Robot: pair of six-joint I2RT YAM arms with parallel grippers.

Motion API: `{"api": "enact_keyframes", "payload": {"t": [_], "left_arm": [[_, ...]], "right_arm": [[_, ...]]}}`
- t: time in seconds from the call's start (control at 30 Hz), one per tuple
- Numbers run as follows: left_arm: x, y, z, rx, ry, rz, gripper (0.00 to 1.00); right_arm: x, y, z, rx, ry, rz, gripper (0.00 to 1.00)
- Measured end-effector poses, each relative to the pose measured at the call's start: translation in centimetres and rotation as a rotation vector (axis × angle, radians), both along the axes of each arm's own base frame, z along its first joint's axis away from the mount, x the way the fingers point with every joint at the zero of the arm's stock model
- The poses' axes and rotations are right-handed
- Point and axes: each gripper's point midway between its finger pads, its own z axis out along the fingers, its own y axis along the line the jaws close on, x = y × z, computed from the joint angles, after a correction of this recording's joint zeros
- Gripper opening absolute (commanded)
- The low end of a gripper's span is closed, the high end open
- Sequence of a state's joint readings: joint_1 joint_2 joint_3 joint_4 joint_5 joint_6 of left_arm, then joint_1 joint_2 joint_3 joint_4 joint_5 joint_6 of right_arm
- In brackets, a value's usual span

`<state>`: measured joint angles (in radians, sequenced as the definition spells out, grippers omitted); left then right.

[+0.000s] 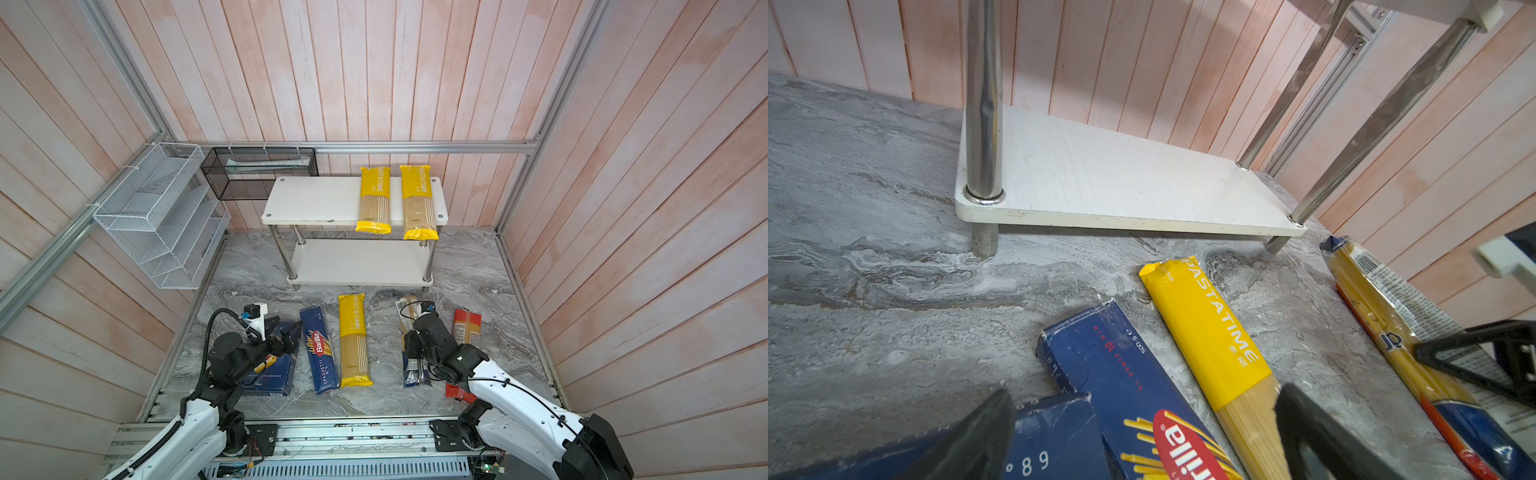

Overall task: Place and organize the pasta boxes and bags onto the shelf
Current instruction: 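Carry the upright spaghetti pack with the right gripper toward the top shelf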

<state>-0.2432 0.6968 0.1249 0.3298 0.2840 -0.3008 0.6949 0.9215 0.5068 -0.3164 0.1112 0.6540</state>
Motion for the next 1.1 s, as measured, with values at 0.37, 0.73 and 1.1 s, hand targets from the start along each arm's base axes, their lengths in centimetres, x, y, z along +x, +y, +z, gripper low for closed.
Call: {"api": "enact_keyframes", "payload": {"t": [0.37, 0.73, 1.1], "left_arm": [[0.1, -0.1, -0.3, 0.002, 0.009, -0.003, 1.0], [0.4, -0.1, -2.1, 0.014, 0.076, -0.001, 1.0], [0.8, 0.7, -1.7, -0.001, 0.067, 0.048, 0.99]], "right_arm": [[0.2, 1.2, 4.3, 0.067, -0.049, 0.048, 0.07], [-1.3, 2.1, 6.3, 0.09, -0.054, 0.121, 0.07], [-2.6, 5.4, 9.9, 0.137, -0.096, 0.238, 0.07]]}}
